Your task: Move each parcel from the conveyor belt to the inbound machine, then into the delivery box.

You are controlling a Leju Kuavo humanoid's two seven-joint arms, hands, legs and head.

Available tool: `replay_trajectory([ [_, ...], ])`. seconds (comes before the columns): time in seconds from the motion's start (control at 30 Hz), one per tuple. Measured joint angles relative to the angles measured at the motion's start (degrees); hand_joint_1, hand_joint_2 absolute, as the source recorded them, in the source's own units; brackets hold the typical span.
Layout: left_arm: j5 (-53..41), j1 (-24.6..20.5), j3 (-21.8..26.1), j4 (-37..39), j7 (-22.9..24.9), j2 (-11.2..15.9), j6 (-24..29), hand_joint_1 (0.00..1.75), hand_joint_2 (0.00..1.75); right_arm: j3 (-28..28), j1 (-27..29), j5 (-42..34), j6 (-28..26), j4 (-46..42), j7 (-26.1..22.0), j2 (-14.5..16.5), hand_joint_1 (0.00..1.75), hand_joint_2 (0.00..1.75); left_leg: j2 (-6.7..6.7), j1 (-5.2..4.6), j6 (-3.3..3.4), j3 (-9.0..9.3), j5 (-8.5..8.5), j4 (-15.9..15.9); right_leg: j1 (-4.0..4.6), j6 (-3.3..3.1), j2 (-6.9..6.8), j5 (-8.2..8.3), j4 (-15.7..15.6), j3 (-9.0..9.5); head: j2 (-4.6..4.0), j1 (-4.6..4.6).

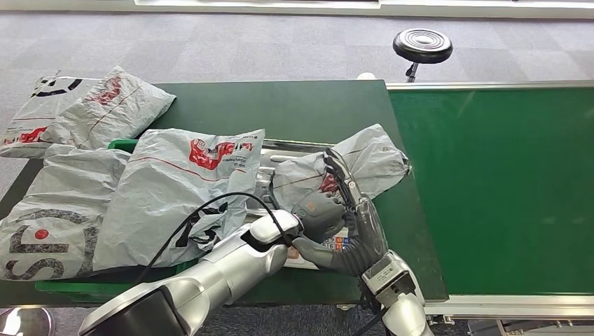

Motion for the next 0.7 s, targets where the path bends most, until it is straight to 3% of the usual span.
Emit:
replay_trajectory([
  [0.47,-2.37,-2.05,2.16,-2.66,-0.98,1.42,1.68,1.75,1.75,0.0,0.75,0.38,-0.32,-0.38,0.11,-0.42,0.0,1.75,0.0,0.0,0.0,-0.02,0.0,0.01,0.0,0.0,0.0,0.0,0.0,-0.02,0.0,0.01],
  [0.6,-3.58,-2.87,4.12,-5.06,-2.09,2.18,2.41,0.0,1.75,0.0,1.51,0.93,-0.5,-0.93,0.1,-0.55,0.0,1.75,0.0,0.0,0.0,-0.03,0.0,0.0,0.0,0.0,0.0,0.0,0.0,-0.04,0.0,0.01],
  [0.7,-4.91,-3.42,5.77,-7.16,-2.22,2.74,3.03,0.0,1.75,0.0,2.0,1.4,-0.9,-1.58,-0.04,-0.69,0.0,1.75,0.01,0.0,0.0,-0.03,0.01,0.0,0.0,0.0,0.01,0.0,0.0,-0.05,0.0,0.01],
])
